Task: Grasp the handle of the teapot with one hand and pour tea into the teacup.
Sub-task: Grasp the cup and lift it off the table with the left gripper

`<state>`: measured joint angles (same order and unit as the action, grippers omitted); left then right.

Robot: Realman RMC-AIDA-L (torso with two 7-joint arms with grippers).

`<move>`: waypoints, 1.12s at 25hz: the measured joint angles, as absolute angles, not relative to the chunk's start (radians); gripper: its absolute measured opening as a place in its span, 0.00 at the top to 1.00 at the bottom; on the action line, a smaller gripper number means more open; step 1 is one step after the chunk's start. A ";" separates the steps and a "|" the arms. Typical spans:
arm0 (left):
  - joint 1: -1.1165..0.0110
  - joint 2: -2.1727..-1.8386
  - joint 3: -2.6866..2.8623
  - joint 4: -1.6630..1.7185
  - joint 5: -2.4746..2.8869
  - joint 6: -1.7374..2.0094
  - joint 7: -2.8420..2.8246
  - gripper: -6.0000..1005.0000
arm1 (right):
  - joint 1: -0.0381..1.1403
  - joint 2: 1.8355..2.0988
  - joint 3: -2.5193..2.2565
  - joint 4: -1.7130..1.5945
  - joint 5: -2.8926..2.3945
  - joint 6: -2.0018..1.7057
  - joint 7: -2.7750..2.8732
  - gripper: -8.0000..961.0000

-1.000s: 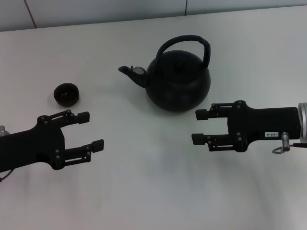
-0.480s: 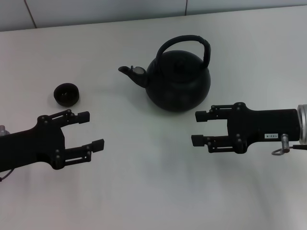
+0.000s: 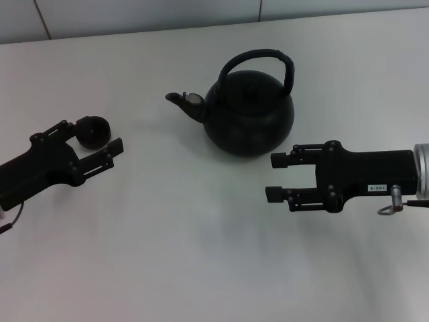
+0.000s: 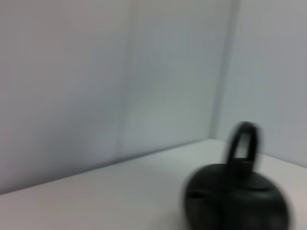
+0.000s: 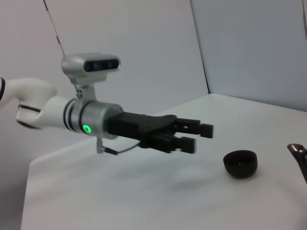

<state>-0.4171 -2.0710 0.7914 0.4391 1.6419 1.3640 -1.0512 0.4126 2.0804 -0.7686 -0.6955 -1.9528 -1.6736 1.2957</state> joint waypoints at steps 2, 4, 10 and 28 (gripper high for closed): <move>-0.430 -2.073 0.791 0.365 1.581 1.299 -0.974 0.24 | 0.413 2.081 -0.768 -0.694 -1.953 -1.674 1.296 0.29; -0.434 -2.073 0.791 0.347 1.569 1.285 -0.955 0.24 | 0.417 2.081 -0.769 -0.687 -1.952 -1.673 1.296 0.29; -0.446 -2.078 0.791 0.219 1.429 1.184 -0.729 0.24 | 0.422 2.082 -0.768 -0.680 -1.951 -1.672 1.295 0.29; -0.481 -2.078 0.794 0.101 1.282 1.096 -0.528 0.26 | 0.424 2.082 -0.769 -0.673 -1.951 -1.648 1.302 0.29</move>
<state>-0.4807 -2.0785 0.7943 0.1010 1.2816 1.0959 -0.5283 0.4241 2.0817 -0.7686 -0.6734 -1.9511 -1.6476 1.3025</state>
